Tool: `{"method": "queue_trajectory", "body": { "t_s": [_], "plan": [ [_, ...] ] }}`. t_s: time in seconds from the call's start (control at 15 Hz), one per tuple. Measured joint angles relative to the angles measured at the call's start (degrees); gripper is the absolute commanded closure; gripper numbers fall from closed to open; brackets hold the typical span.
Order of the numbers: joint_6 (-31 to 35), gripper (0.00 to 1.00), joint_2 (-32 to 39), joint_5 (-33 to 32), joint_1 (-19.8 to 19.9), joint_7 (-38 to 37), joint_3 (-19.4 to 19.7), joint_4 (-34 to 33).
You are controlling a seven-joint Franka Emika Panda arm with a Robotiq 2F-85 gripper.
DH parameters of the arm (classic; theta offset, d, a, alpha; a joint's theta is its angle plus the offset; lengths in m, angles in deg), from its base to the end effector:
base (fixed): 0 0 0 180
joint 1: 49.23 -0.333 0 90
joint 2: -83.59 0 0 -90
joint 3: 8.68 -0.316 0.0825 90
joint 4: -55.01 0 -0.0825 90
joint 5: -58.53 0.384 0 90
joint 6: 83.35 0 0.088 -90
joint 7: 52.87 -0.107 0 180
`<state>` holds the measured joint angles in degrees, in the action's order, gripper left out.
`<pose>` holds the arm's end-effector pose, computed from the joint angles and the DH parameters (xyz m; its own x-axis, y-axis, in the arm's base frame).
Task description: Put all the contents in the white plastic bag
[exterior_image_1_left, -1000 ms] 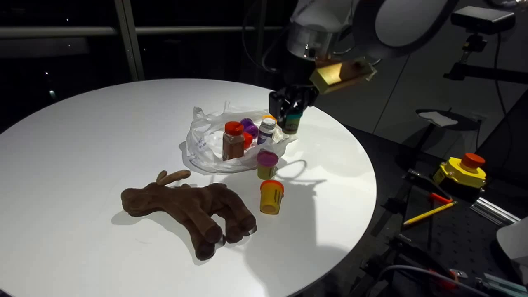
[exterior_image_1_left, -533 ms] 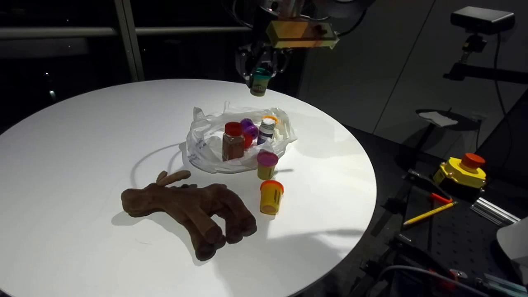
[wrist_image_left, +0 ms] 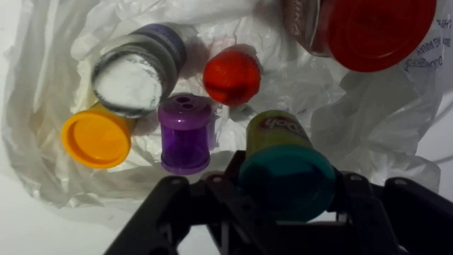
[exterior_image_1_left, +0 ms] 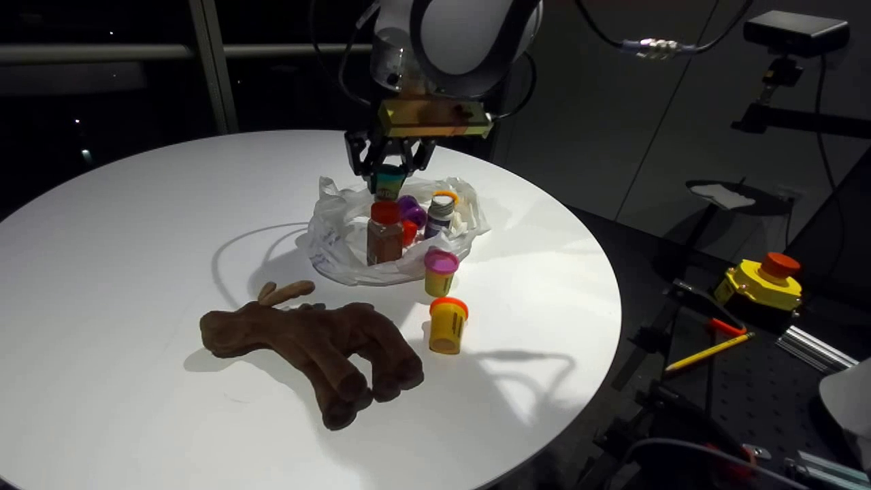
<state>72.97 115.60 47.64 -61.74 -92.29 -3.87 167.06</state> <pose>0.6309 0.0951 0.2093 0.9025 -0.3508 0.2499 -0.3610 -0.9325 -0.0052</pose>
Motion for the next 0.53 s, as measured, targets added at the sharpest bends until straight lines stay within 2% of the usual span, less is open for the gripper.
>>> {"method": "queue_trajectory", "body": {
  "t_s": [0.27,0.33,0.4,0.47,0.53],
  "plan": [
    [0.18,0.77,6.12,2.85,-0.36,1.35,-0.31,-5.44],
    [0.18,0.72,7.19,3.61,-0.39,1.97,-0.41,-6.38],
    [0.18,0.36,8.2,4.31,-0.4,2.51,-0.49,-7.2],
    [0.18,0.34,9.16,5.07,-0.43,3.04,-0.53,-7.92],
    [0.18,0.28,10.03,5.73,-0.44,3.44,-0.53,-8.58]
  ]
}}
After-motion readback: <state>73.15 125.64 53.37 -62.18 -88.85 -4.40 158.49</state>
